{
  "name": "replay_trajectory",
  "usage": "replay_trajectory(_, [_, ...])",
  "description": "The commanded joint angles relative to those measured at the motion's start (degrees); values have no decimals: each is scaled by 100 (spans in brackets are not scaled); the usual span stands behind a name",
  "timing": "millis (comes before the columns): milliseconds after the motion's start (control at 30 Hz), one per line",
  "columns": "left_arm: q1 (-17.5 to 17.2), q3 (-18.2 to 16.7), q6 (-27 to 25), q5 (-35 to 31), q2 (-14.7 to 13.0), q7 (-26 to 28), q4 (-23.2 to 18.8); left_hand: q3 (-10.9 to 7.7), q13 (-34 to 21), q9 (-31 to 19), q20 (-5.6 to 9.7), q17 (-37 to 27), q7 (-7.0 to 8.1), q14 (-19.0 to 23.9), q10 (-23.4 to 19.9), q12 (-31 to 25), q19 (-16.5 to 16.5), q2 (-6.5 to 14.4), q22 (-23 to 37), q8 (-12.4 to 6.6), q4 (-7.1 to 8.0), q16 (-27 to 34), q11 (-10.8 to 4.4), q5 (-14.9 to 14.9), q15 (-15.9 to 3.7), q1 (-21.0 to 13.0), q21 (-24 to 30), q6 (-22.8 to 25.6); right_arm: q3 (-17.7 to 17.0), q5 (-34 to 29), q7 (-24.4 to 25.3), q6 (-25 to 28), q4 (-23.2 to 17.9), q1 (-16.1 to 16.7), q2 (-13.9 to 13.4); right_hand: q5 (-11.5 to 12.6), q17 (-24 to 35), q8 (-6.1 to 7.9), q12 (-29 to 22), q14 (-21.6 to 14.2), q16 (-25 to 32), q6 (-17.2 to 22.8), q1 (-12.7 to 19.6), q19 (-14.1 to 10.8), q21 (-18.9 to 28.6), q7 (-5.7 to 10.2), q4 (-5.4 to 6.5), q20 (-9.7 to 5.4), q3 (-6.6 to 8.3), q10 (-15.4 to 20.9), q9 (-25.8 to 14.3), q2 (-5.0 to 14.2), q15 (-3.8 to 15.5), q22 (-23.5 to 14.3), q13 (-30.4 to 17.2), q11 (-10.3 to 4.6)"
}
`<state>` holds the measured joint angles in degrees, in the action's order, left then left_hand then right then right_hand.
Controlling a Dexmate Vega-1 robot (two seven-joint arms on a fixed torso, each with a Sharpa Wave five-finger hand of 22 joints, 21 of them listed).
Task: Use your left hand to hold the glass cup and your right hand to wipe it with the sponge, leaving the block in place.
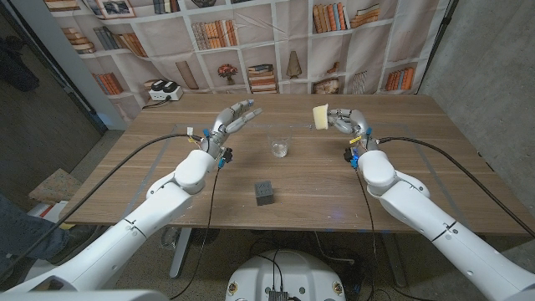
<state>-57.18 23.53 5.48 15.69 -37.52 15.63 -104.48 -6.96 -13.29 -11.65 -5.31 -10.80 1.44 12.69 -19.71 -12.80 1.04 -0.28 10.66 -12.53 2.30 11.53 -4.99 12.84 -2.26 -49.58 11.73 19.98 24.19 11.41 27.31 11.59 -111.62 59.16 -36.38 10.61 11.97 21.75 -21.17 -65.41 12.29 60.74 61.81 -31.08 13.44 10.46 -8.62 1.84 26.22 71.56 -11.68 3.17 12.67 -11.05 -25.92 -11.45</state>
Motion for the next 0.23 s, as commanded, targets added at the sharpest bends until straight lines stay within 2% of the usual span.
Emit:
replay_trajectory(33, [7, -83, 102, 195, 56, -127, -24, -4, -9, -8, 18, -12, 7, 42, -48, -24, 60, -2, 11, -56, 22, 18, -3, 35, -25, 22, 8, 88, -86, 75, -87, -110, 66, 6, -42, 19, 17, 31, 15, 41, -12, 40, -21, -1, 25, 64, 7, -8, 9, 45, -122, 34, 33, -16, -25, -21])
replay_trajectory(233, [65, -15, 42, -22, 65, -32, -21, 5, -4, -6, 16, -12, 20, 24, -34, -14, 121, 5, 11, -54, 36, 7, 3, 36, -27, 41, -13, 95, -76, 93, -128, -145, 136, -38, -31, 19, 19, 33, 24, 33, -6, 39, -30, 5, 21, 51, 13, -2, 9, 41, -125, 38, 30, -16, -24, -22])
